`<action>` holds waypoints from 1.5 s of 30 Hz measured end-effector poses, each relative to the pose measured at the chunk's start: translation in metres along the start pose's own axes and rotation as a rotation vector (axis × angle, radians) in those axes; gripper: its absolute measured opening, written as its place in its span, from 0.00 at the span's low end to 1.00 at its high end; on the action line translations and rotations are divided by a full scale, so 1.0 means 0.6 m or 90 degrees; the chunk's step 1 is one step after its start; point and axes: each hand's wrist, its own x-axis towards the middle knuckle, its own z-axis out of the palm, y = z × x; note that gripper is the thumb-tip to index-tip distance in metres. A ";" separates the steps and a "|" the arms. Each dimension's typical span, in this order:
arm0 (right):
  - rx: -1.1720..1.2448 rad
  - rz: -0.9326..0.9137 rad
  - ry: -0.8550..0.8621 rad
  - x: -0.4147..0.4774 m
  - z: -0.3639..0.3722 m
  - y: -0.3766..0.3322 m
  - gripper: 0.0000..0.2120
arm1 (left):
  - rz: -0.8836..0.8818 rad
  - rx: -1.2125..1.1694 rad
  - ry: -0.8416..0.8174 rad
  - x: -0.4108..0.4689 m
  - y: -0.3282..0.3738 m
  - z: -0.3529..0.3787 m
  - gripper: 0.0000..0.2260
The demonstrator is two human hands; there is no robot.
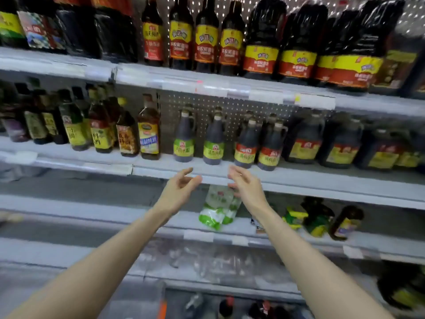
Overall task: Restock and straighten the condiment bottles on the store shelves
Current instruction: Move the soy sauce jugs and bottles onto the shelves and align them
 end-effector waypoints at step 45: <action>-0.056 0.546 0.009 -0.110 0.387 1.338 0.10 | -0.567 0.084 -0.027 -0.123 -1.324 0.093 0.17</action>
